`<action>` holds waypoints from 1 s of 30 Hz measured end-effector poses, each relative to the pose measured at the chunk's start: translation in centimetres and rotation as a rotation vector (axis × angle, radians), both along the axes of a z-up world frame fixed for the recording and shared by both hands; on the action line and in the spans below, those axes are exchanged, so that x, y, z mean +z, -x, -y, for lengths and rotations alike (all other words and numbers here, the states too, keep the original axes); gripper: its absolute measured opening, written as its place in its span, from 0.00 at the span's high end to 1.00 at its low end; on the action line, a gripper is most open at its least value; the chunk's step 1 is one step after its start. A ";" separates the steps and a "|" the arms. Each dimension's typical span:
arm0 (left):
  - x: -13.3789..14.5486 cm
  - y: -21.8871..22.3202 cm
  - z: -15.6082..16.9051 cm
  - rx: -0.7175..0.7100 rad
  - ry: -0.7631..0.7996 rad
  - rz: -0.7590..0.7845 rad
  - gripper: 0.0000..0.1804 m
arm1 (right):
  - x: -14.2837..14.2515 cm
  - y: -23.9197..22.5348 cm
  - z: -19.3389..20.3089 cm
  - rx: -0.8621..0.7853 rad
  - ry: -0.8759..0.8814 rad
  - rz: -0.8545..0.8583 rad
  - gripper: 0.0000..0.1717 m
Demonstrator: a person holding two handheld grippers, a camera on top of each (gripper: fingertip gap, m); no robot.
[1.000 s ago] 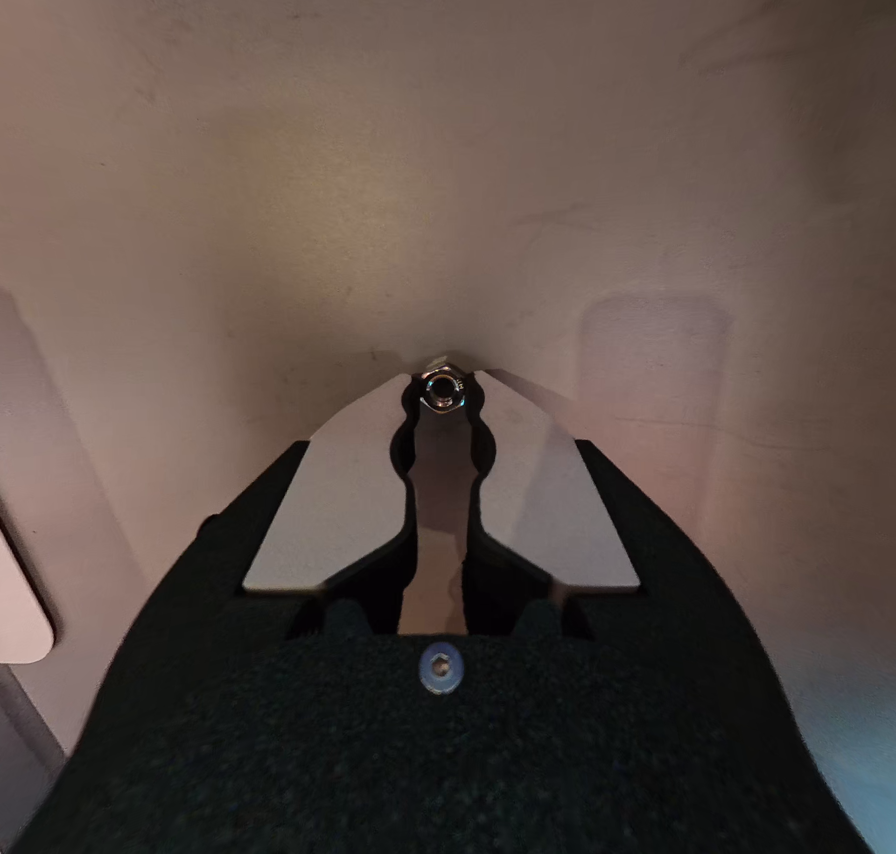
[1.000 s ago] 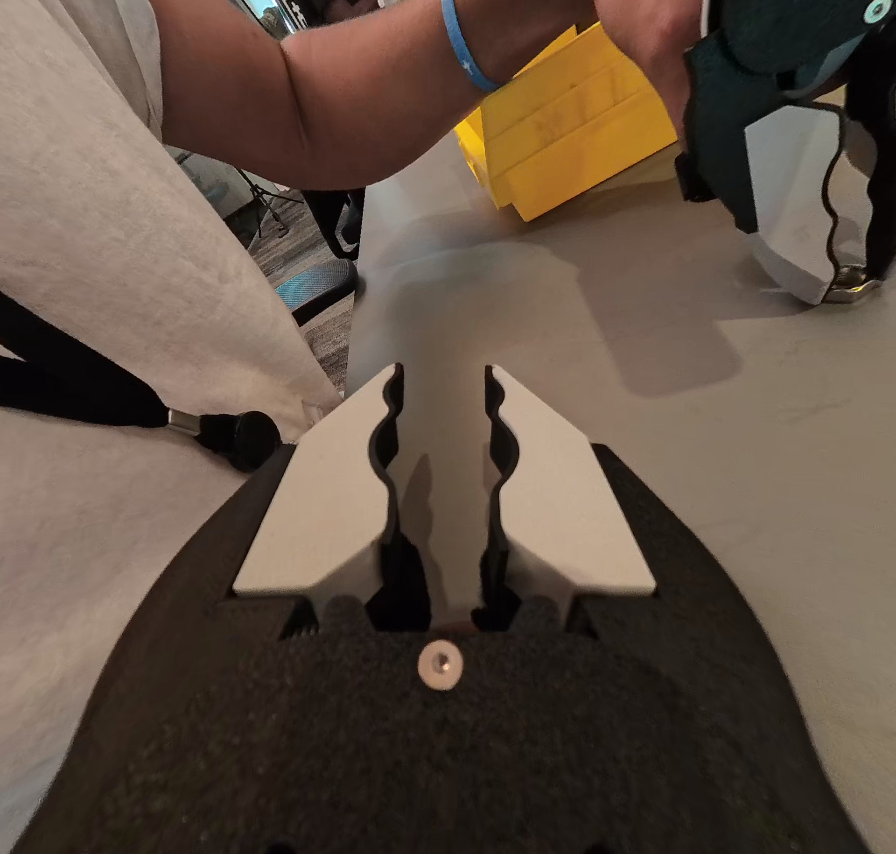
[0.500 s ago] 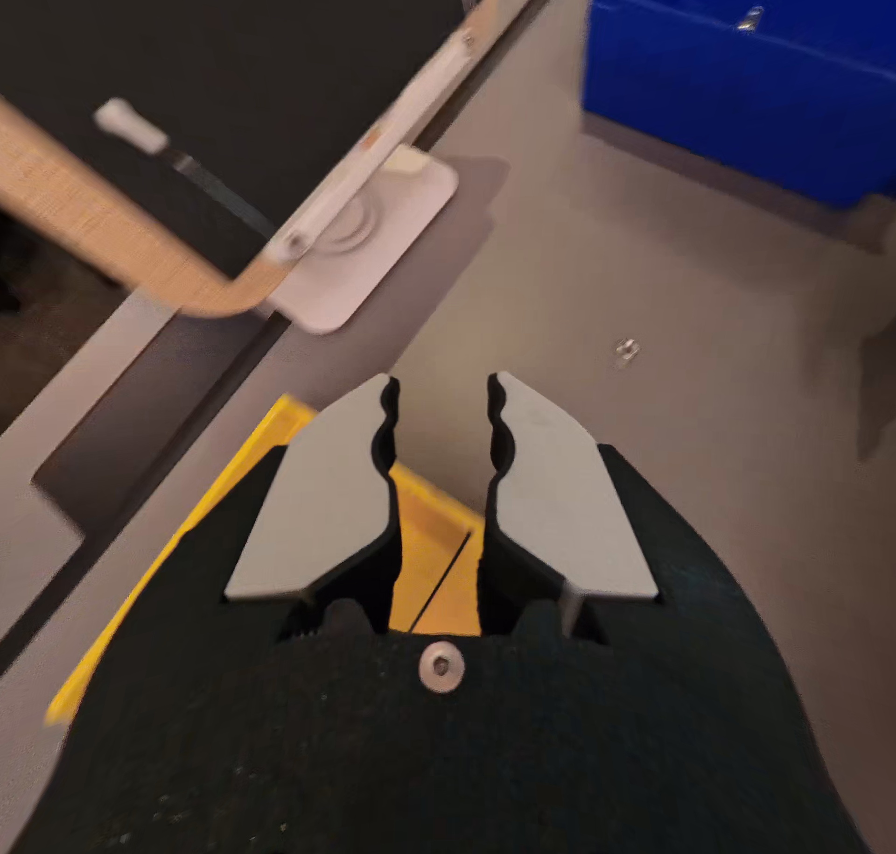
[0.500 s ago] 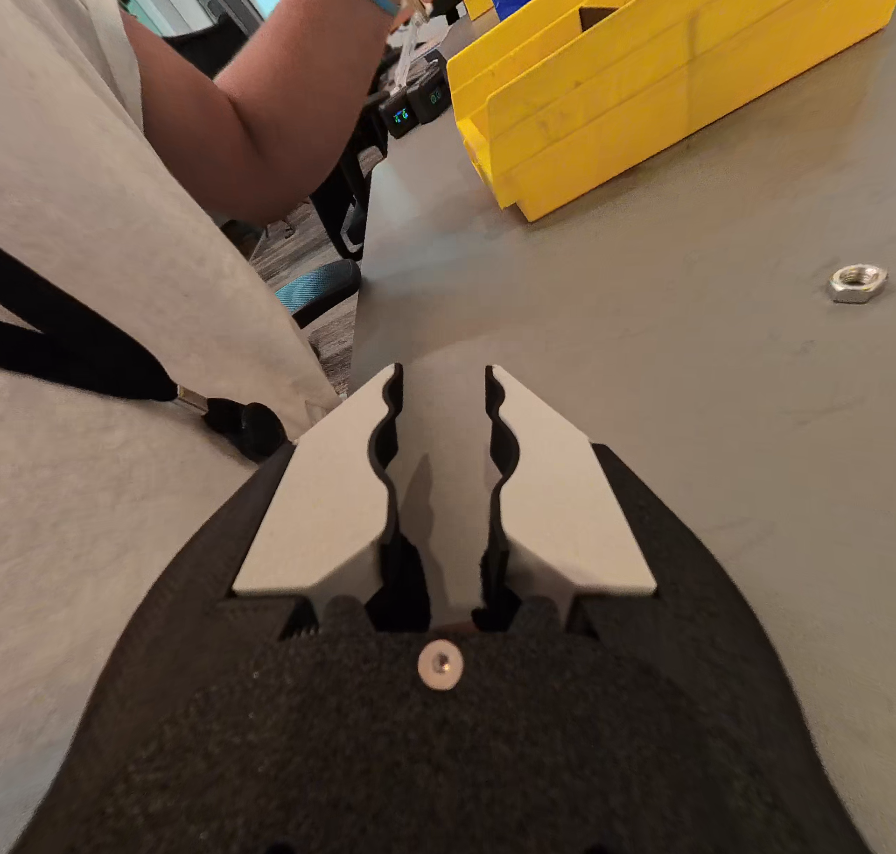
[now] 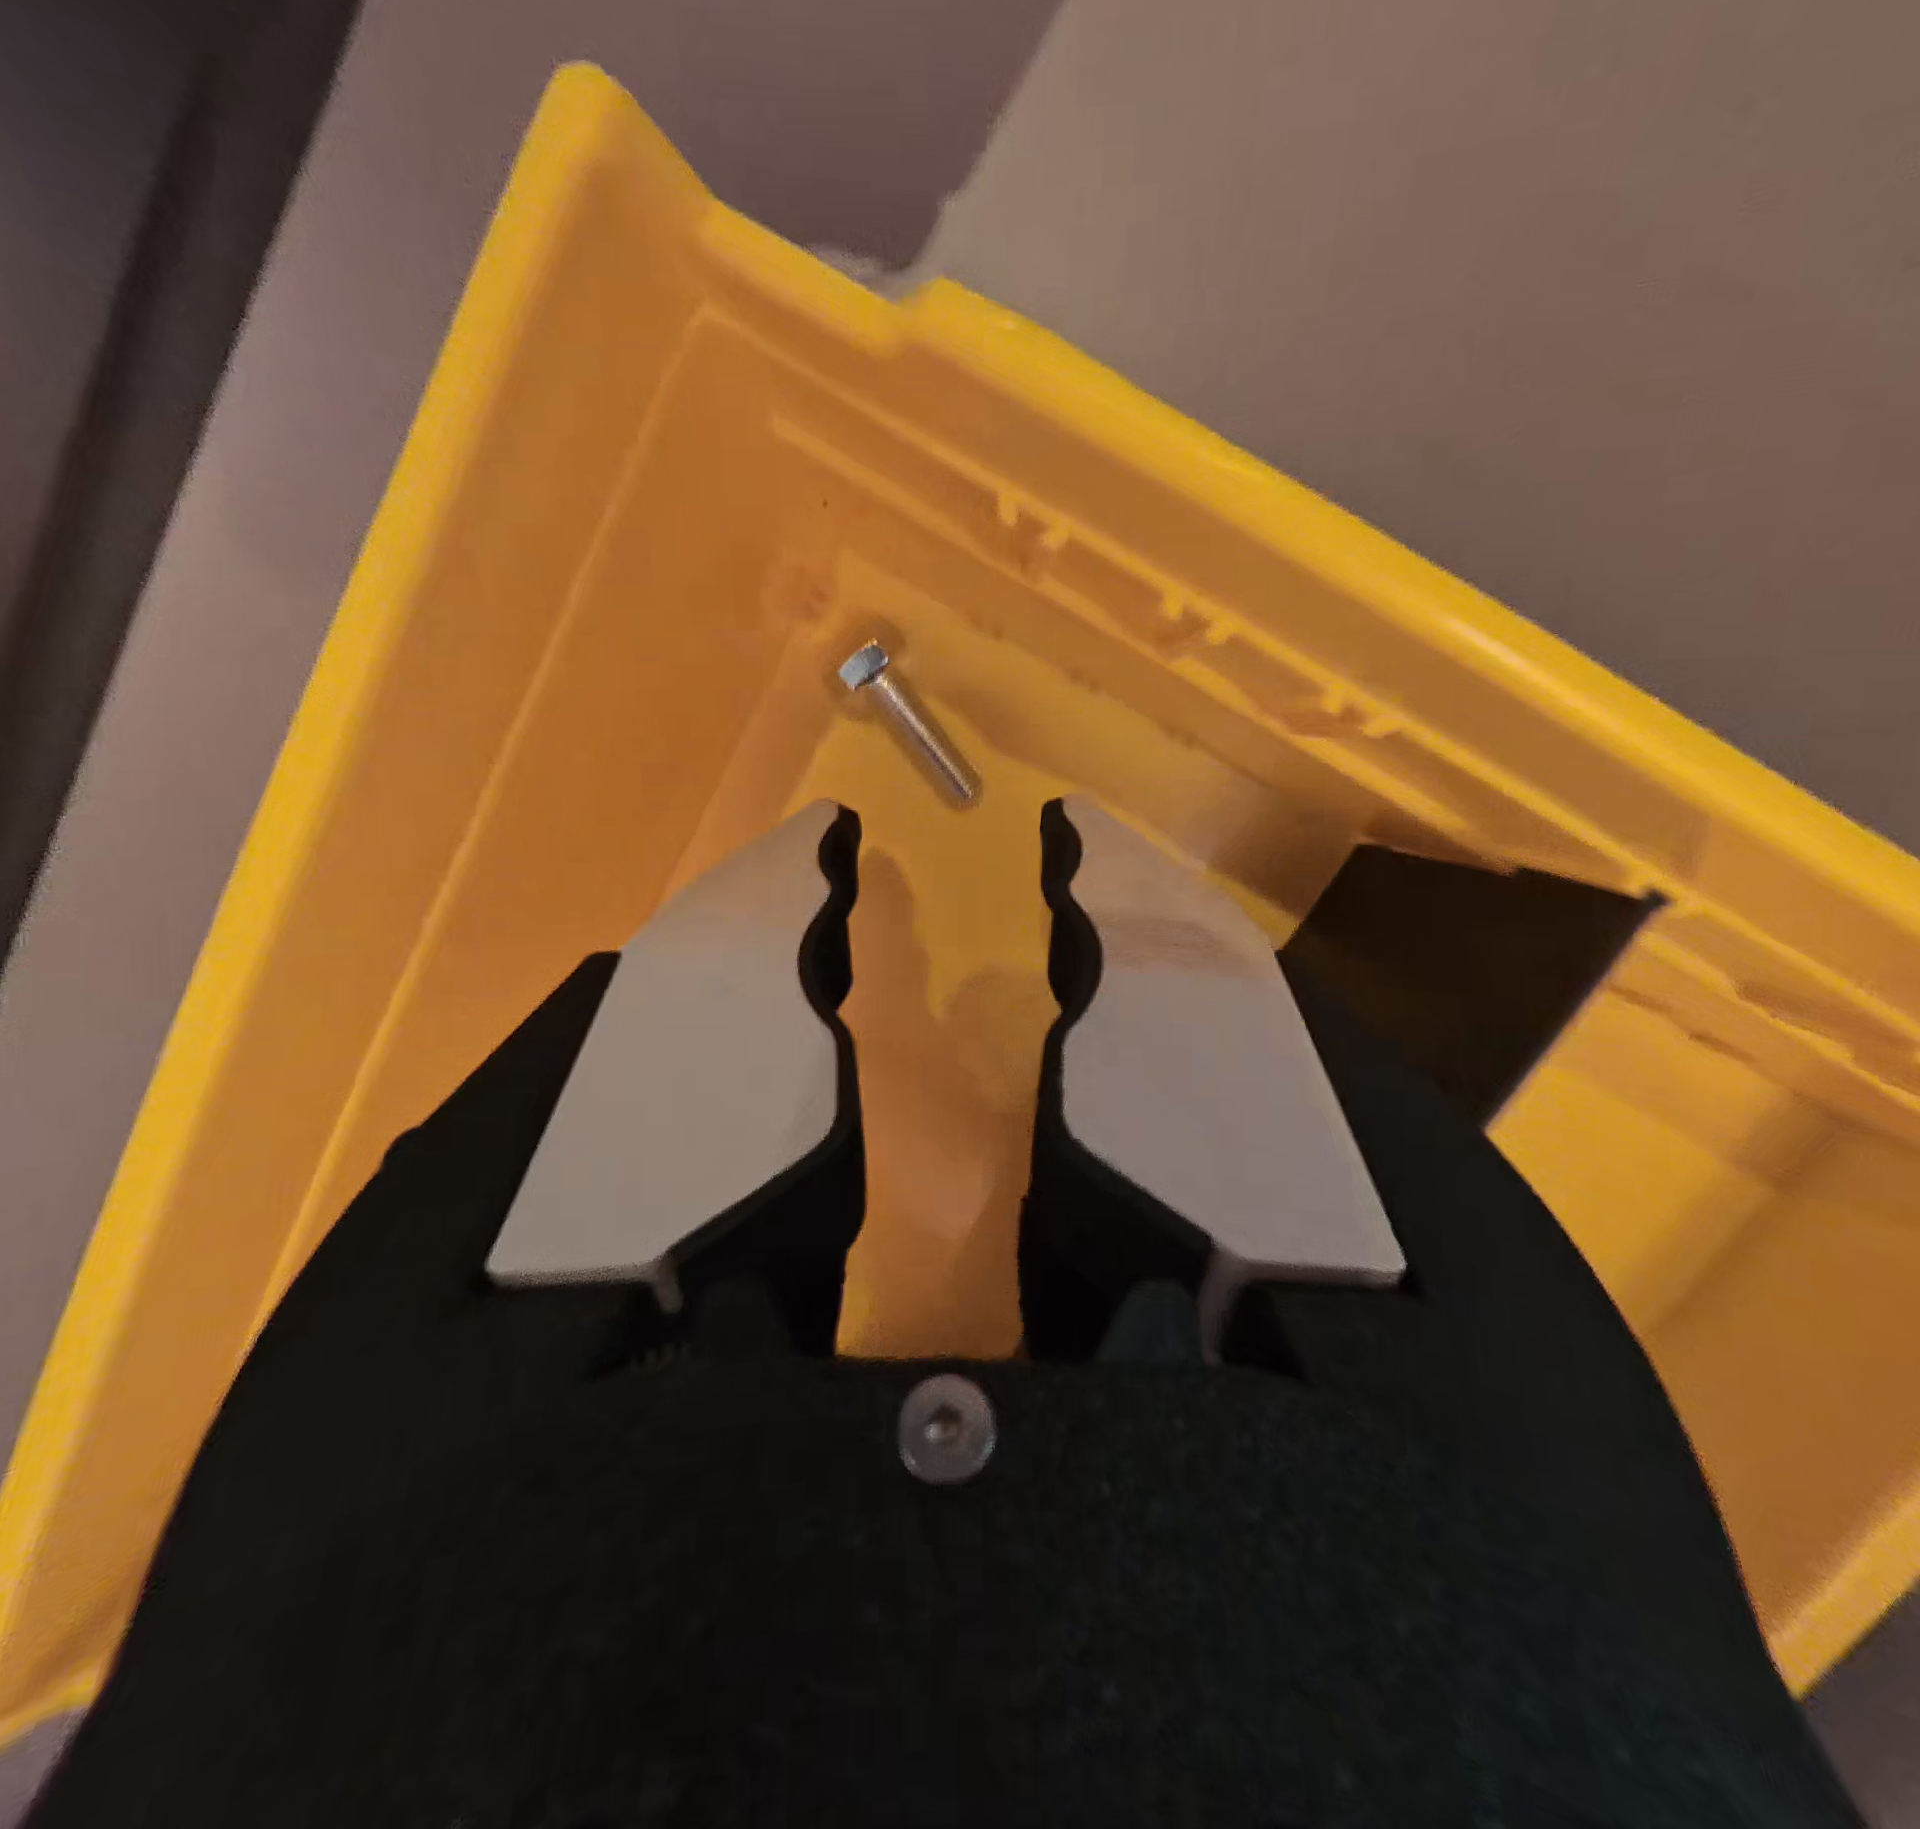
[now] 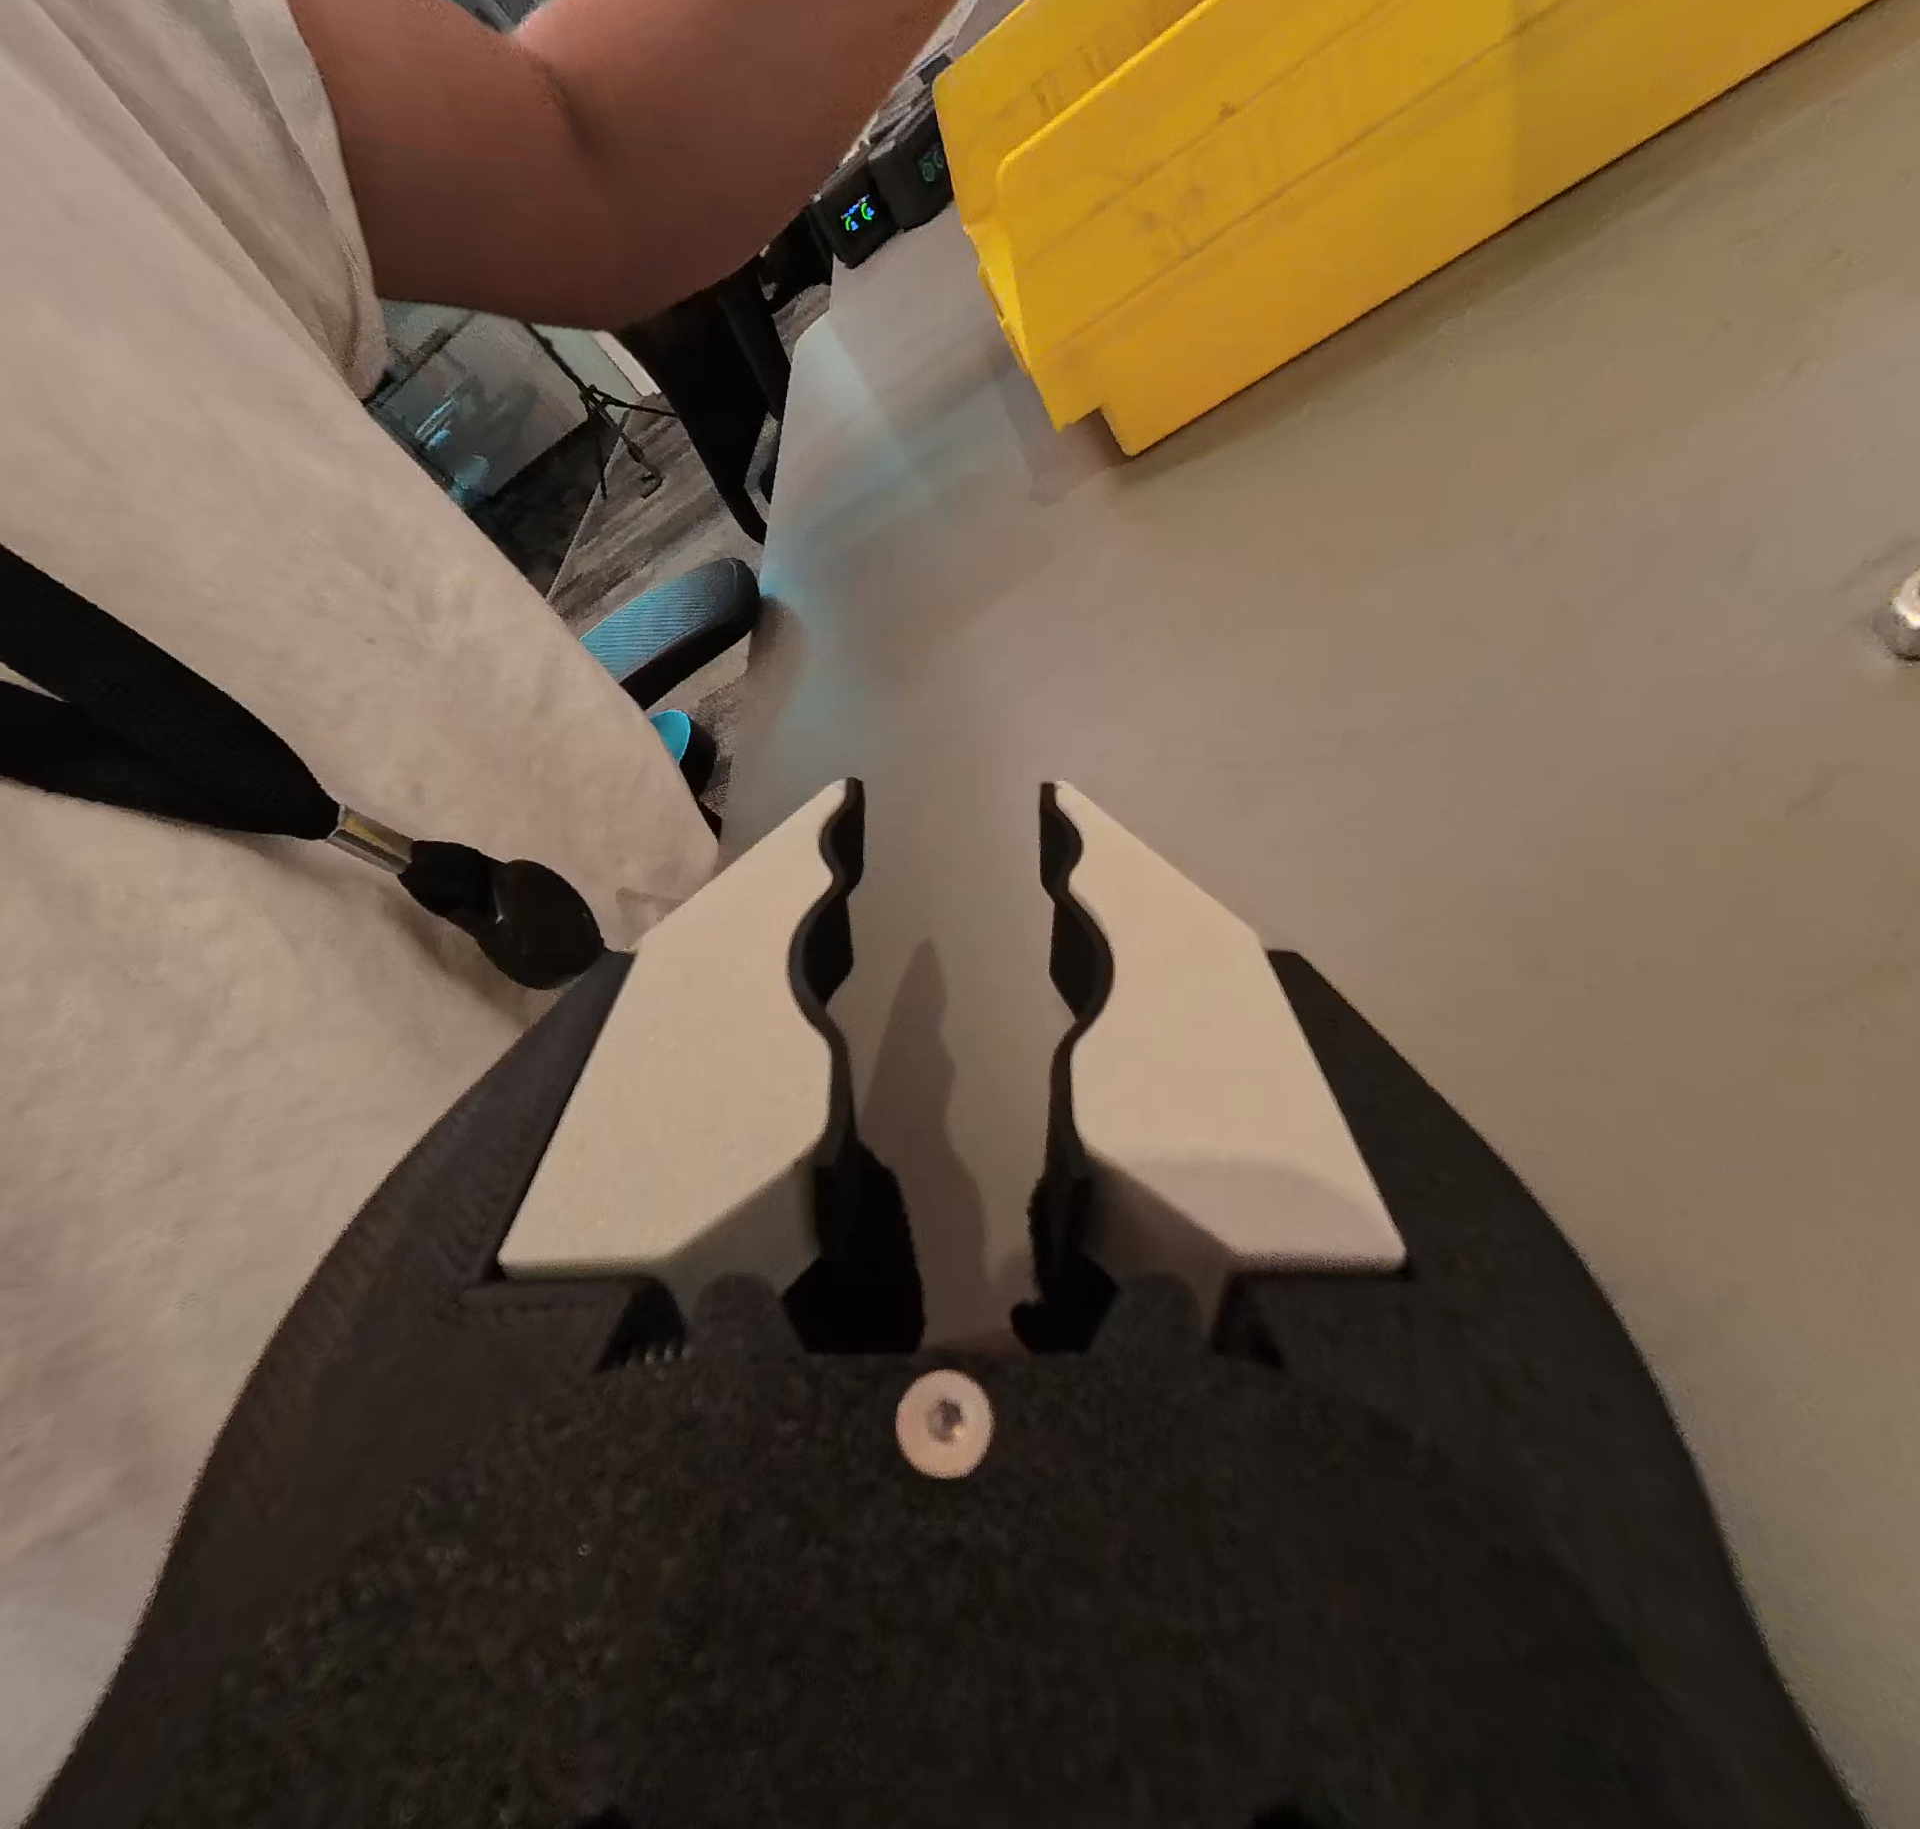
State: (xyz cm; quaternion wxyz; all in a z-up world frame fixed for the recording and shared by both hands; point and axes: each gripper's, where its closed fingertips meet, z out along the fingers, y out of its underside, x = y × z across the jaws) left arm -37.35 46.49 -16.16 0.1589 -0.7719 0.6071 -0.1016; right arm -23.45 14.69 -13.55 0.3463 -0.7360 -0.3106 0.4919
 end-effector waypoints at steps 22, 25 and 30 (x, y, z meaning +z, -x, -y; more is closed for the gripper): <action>5.8 0.4 0.1 0.160 -0.148 0.264 0.95 | 1.9 -1.0 -2.8 -0.067 -0.038 -0.032 0.81; 10.0 -0.5 2.3 0.222 -0.152 0.505 0.95 | 3.4 -0.9 -3.8 -0.083 -0.044 -0.088 0.81; 18.0 -7.3 12.6 0.172 0.077 1.165 0.95 | 7.4 -1.3 -8.3 -0.245 -0.016 -0.278 0.81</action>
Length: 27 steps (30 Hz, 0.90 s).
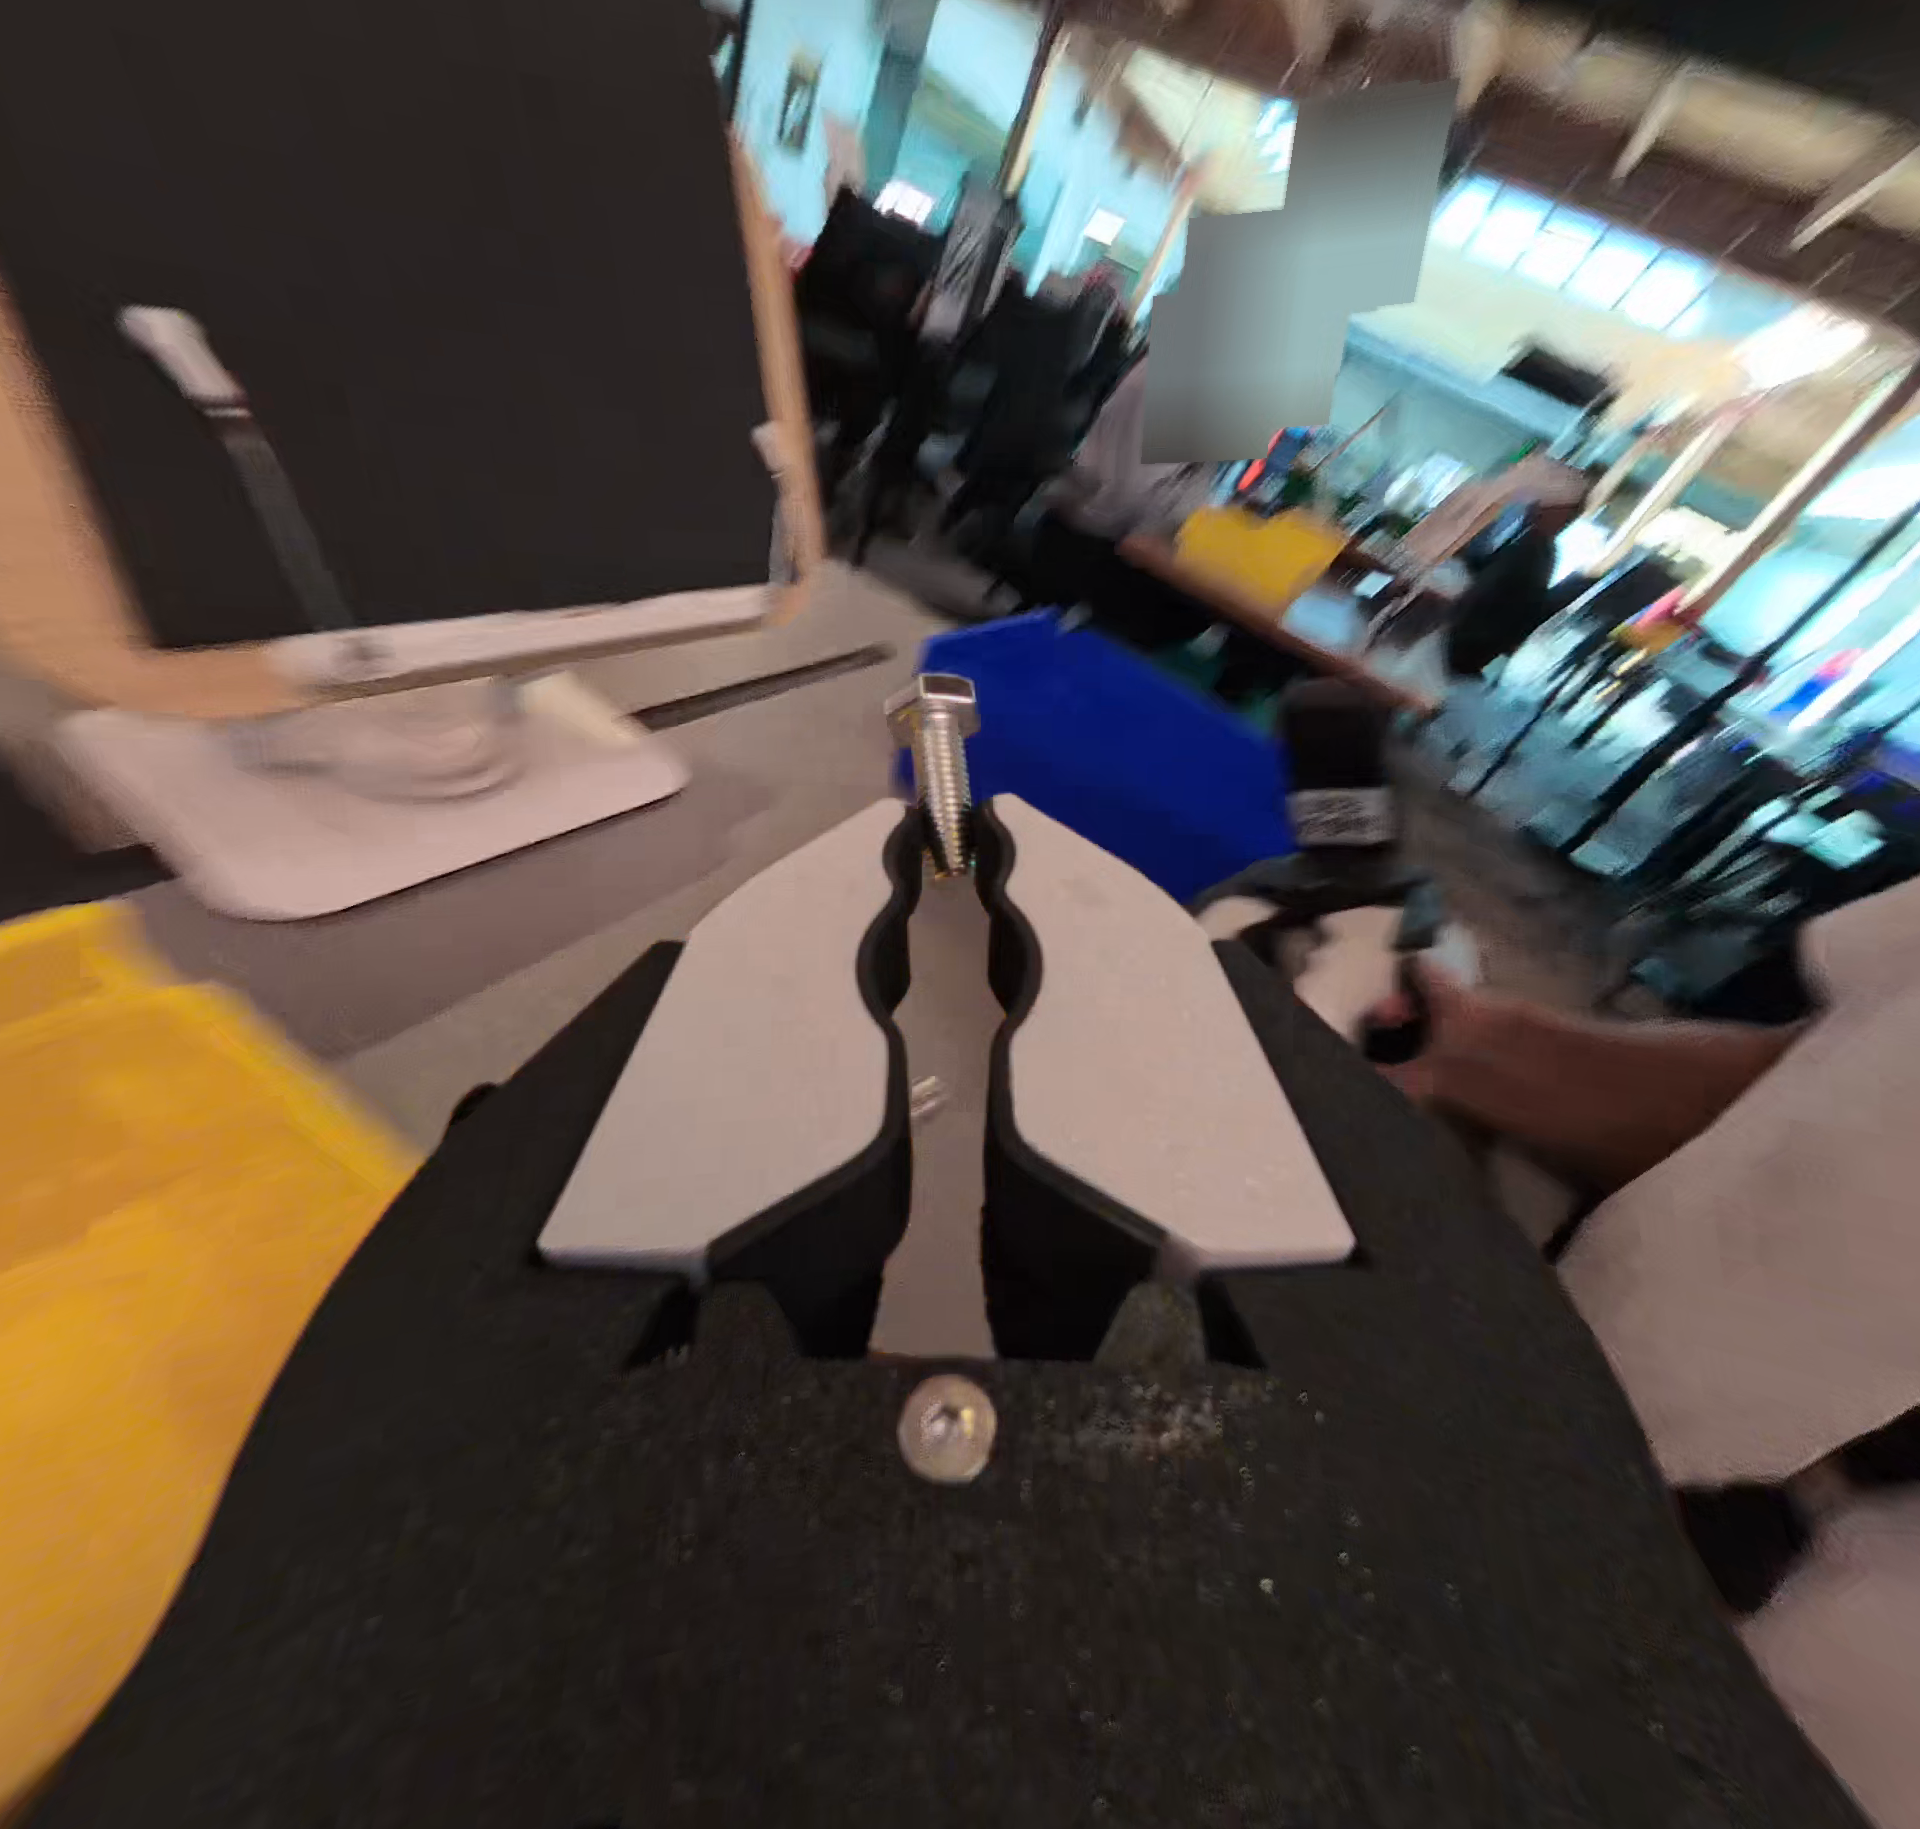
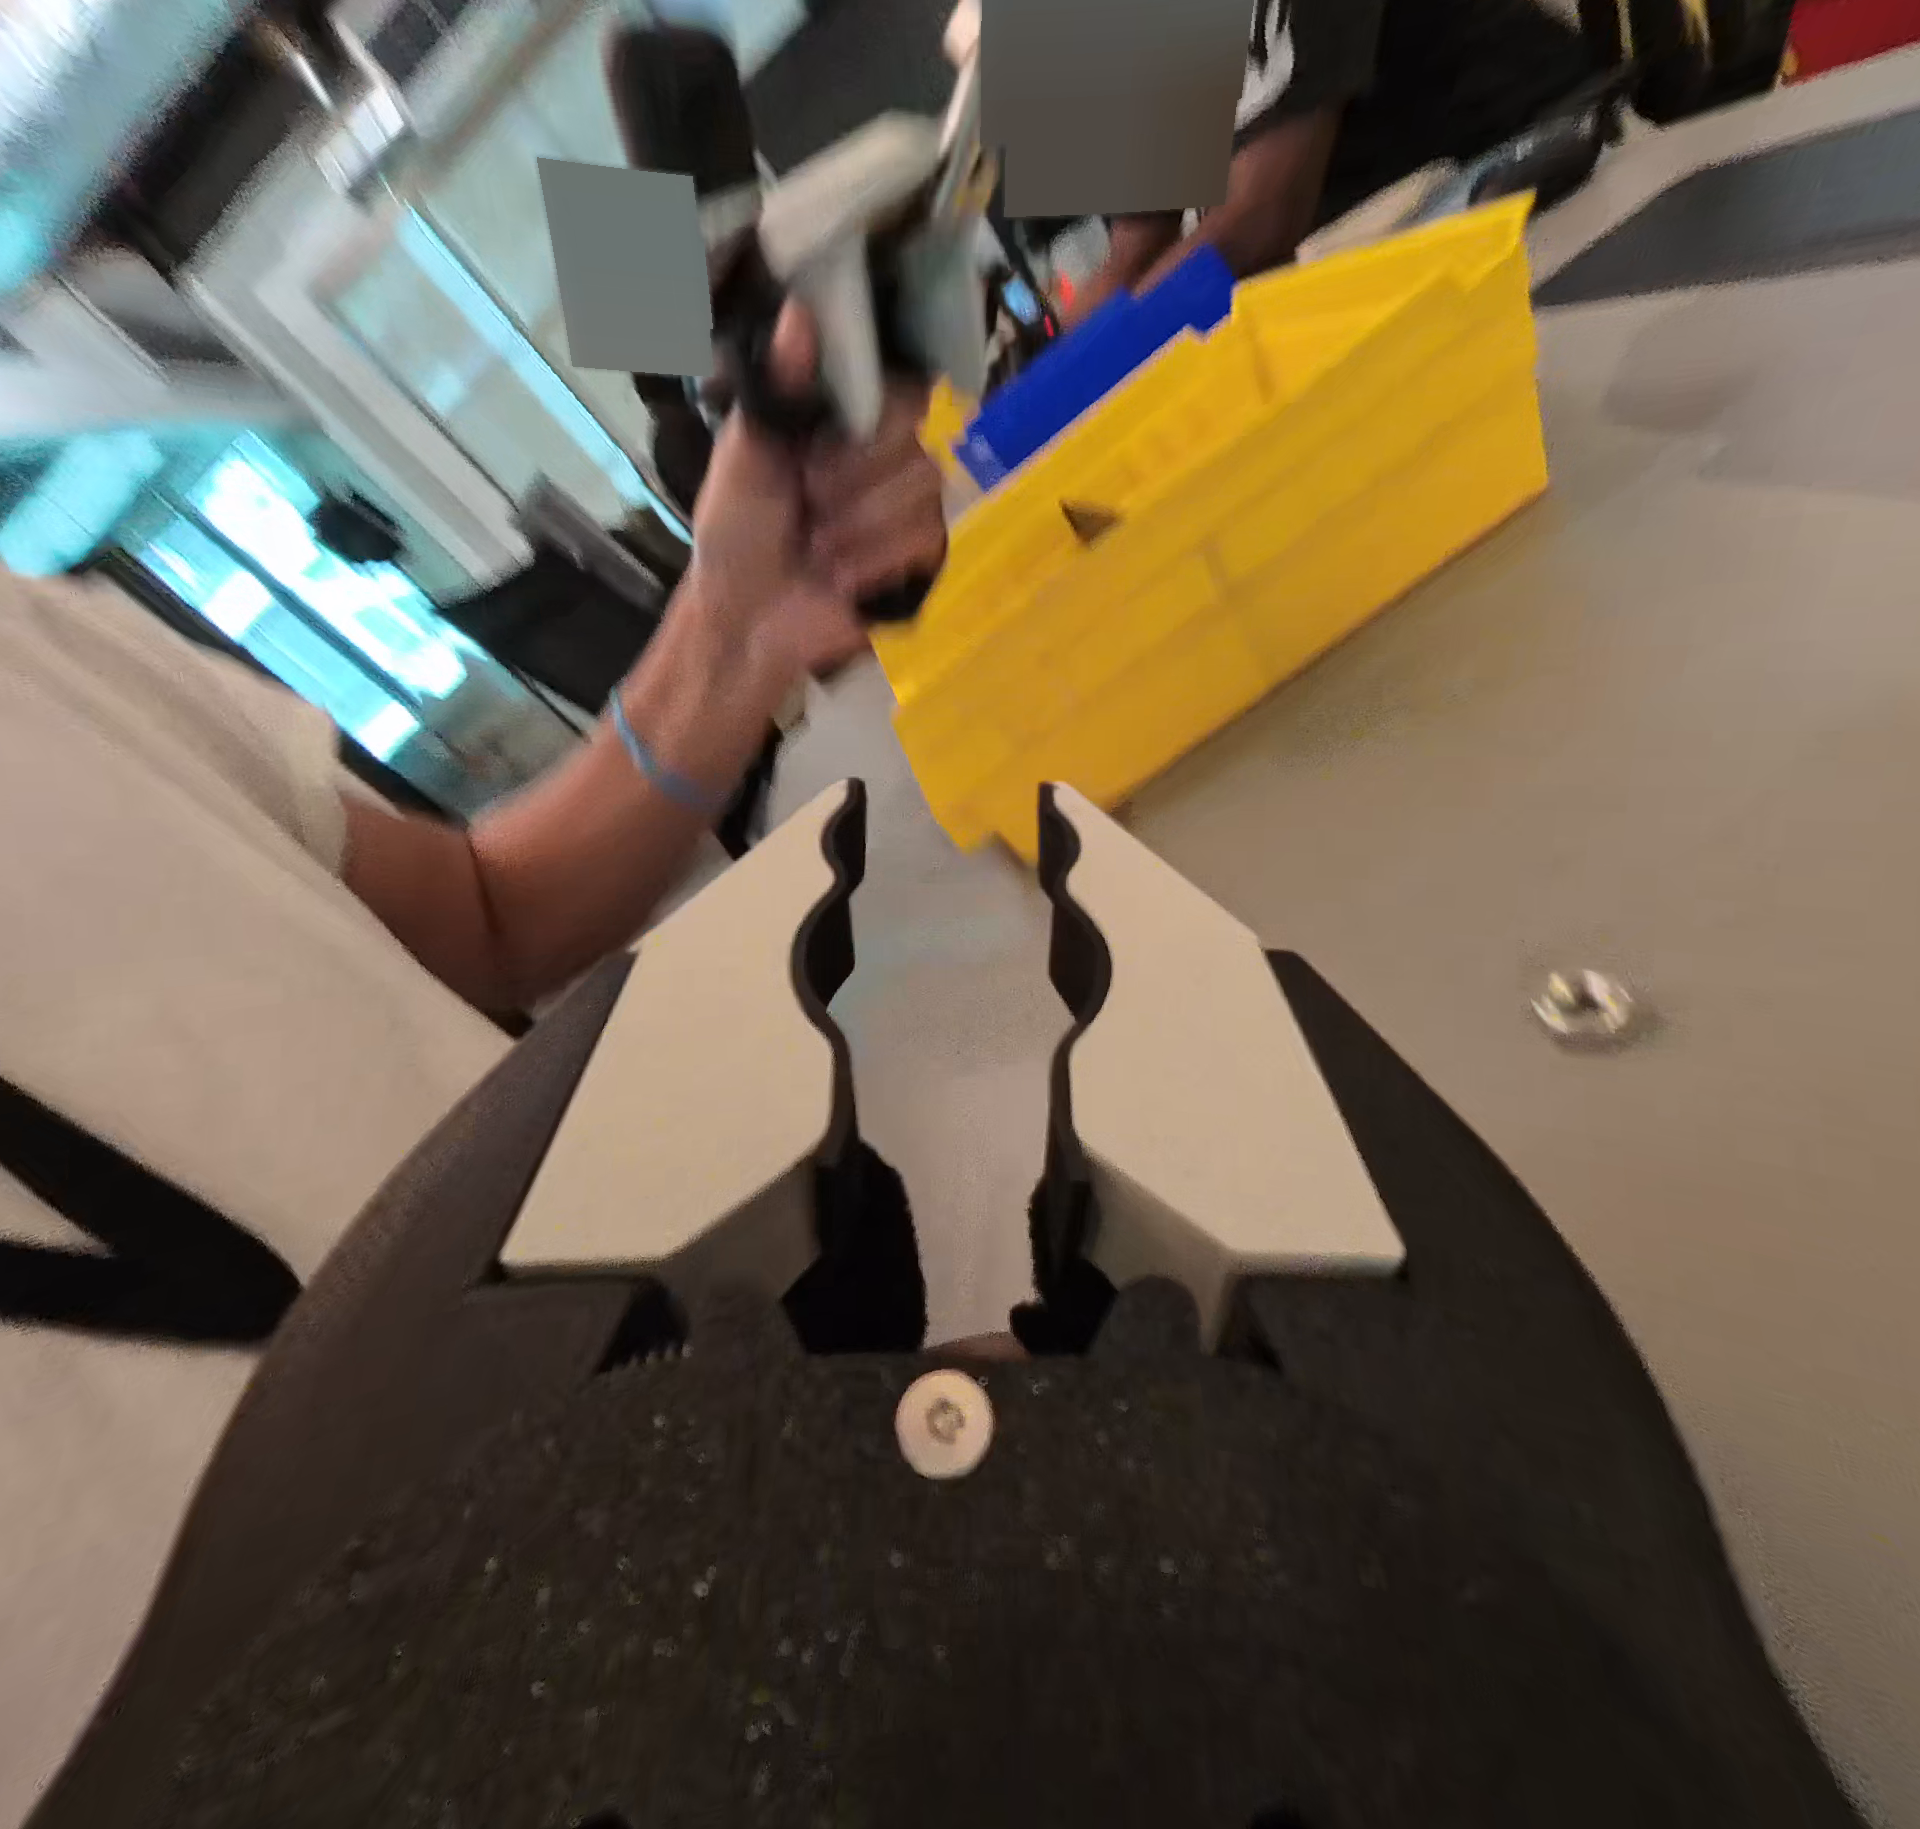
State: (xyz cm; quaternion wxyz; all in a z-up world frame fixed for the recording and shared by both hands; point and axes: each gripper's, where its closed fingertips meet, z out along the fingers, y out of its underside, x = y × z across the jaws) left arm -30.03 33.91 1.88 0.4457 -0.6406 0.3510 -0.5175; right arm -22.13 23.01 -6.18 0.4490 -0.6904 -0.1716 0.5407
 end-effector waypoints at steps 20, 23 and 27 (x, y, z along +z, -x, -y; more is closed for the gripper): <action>-4.7 -11.7 12.0 -0.075 0.220 0.255 0.95 | 4.4 -2.8 -0.4 -0.024 0.078 -0.503 0.93; -4.9 -11.8 12.3 -0.075 0.225 0.262 0.95 | 4.1 -2.7 -0.2 -0.016 0.082 -0.495 0.95; -6.1 -11.6 12.2 -0.075 0.208 0.210 0.95 | 2.9 -2.4 -0.4 -0.054 -0.001 -0.220 0.95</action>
